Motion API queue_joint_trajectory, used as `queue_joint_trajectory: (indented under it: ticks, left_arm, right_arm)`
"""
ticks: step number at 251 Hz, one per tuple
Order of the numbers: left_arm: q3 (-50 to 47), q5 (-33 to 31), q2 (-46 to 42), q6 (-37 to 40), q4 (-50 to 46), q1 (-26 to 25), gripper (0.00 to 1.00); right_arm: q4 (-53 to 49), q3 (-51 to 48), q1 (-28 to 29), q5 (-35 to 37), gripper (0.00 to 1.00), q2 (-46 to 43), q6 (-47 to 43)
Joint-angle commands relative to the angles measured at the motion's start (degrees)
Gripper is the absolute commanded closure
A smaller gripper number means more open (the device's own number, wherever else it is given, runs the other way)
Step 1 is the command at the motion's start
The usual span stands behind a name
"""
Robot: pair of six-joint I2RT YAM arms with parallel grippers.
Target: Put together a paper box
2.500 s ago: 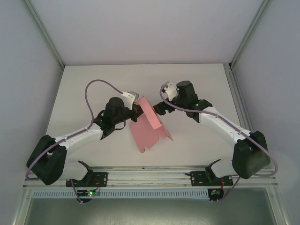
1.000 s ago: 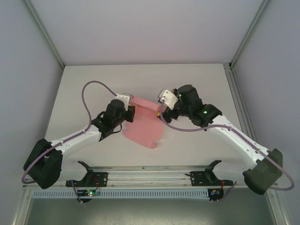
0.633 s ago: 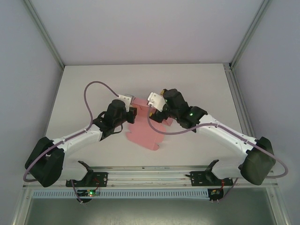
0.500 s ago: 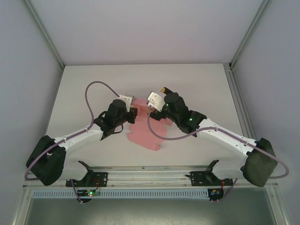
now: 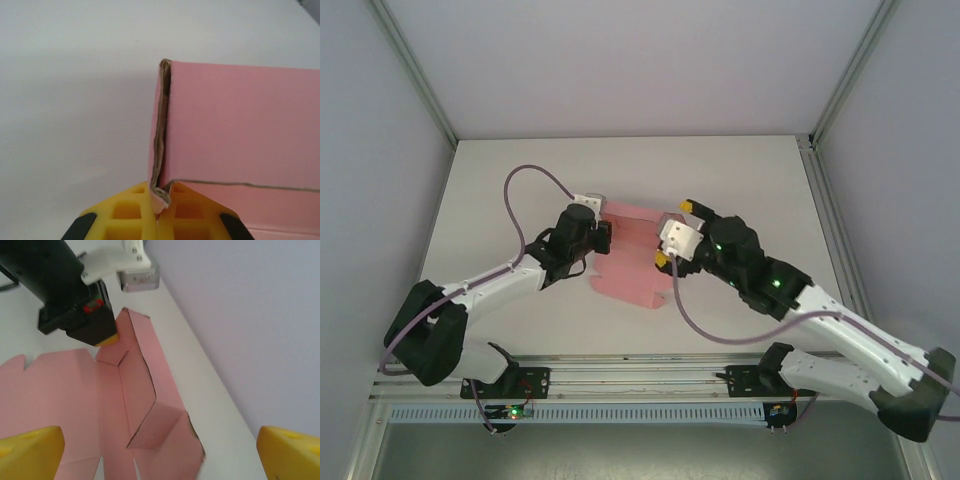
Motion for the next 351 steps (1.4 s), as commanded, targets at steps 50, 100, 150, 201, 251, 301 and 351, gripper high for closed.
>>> queue_joint_trajectory:
  ticks: [50, 100, 150, 201, 251, 301, 351]
  left_arm:
    - [-0.1, -4.7, -2.5, -12.5, 4.0, 5.3, 1.0]
    - [-1.3, -1.0, -5.4, -15.7, 8.9, 6.3, 1.0]
    - [-0.7, 2.6, -5.6, -15.8, 9.9, 6.3, 1.0]
    - [-0.6, 4.1, -4.9, -17.1, 11.1, 6.3, 1.0]
    - [-0.7, 2.5, -4.0, -16.4, 11.8, 6.3, 1.0]
    - [-0.3, 5.4, -2.3, -15.7, 12.6, 6.3, 1.0]
    - [0.6, 10.5, -1.0, -13.6, 13.3, 6.3, 1.0]
  right_arm:
    - [14.5, -14.9, -12.8, 12.1, 0.02, -13.2, 36.9]
    - [20.7, -21.8, -29.0, -8.0, 0.02, -8.2, 60.5]
    - [44.6, -23.8, -30.7, -18.9, 0.02, 5.4, 70.1]
    - [50.6, -14.8, -29.8, -31.1, 0.02, 20.9, 72.3]
    - [63.5, -11.1, -28.5, -38.7, 0.02, 31.8, 73.6]
    - [67.1, -8.4, -28.1, -41.2, 0.02, 36.3, 74.0]
    - [56.9, -6.5, -26.3, -35.9, 0.02, 34.7, 65.4]
